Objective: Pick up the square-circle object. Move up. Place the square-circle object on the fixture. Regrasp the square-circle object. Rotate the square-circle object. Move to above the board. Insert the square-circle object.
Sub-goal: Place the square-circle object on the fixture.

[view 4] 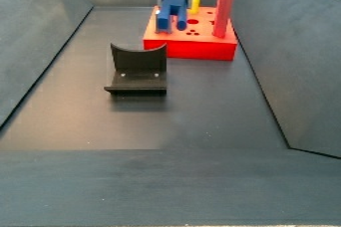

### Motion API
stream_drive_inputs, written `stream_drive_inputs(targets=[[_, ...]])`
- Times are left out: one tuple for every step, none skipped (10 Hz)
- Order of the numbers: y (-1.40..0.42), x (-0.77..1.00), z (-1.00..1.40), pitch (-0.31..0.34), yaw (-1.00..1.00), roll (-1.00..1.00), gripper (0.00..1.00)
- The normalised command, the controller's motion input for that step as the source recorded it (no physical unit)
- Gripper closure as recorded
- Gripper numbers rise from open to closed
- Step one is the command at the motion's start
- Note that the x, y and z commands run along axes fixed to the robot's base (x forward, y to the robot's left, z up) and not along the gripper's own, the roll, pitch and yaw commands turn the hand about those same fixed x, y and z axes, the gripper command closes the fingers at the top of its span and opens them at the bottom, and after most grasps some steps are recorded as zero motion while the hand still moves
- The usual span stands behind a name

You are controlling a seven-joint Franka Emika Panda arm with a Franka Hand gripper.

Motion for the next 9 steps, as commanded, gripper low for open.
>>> stream_drive_inputs(targets=[[-0.36, 1.00, -0.02, 0.030, 0.04, -1.00, 1.00], [-0.33, 1.00, -0.02, 0.034, 0.03, -1.00, 1.00], [-0.22, 0.94, -0.02, 0.040, 0.02, -1.00, 1.00], [-0.09, 0.84, -0.02, 0.060, 0.01, -1.00, 1.00], [-0.04, 0.77, -0.01, 0.079, 0.00, -1.00, 1.00], [0.00, 0.70, -0.01, 0.092, -0.01, -1.00, 1.00], [0.02, 0.64, -0.01, 0.105, -0.02, -1.00, 1.00], [0.03, 0.55, -0.02, 0.120, -0.04, -1.00, 1.00], [0.04, 0.48, -0.02, 0.134, -0.06, -1.00, 1.00]])
